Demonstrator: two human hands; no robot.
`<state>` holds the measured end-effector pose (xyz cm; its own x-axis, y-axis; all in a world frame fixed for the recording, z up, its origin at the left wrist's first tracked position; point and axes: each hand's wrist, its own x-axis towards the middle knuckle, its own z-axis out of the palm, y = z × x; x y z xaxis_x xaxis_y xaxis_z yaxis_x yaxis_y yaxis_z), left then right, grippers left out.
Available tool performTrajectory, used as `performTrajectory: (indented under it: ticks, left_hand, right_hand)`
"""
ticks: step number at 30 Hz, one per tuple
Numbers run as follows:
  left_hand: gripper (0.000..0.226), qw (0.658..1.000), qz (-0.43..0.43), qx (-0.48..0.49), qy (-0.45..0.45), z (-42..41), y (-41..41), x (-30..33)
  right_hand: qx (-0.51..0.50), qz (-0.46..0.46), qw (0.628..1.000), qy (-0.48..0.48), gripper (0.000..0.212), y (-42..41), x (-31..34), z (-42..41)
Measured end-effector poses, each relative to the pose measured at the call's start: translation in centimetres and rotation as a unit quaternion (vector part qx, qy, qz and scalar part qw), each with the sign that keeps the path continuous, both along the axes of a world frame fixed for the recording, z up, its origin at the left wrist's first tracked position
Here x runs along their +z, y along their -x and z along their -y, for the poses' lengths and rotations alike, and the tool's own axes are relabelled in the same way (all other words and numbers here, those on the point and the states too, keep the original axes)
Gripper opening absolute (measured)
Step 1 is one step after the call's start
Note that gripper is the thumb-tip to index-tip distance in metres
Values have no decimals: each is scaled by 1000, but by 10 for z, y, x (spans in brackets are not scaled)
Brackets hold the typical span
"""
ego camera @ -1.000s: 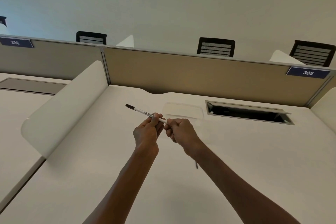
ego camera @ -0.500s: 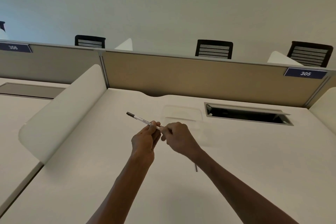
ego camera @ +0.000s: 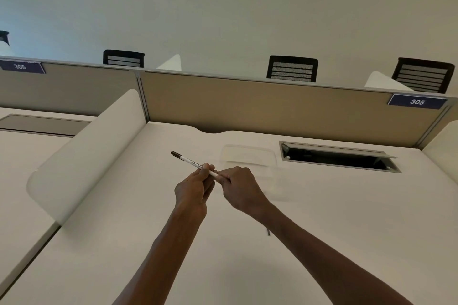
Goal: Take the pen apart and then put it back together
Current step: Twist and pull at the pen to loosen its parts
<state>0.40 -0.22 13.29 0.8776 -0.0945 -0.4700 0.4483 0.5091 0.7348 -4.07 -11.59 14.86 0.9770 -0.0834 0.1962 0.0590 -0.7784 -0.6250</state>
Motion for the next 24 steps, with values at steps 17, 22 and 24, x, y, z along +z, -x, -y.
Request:
performTrajectory:
  ticks: [17,22,24]
  left_hand:
    - [21,997,9,-11,77,-3,6,0]
    - [13,996,12,-3,88,1,9,1]
    - [15,996,18,-1,85,2,11,2]
  right_hand:
    - [-35,-117,950,-287,39,-5,11,14]
    - [-37,-66,956,-284,20,1,6,18]
    - [-41,-45,955,-289,13,1,3,18]
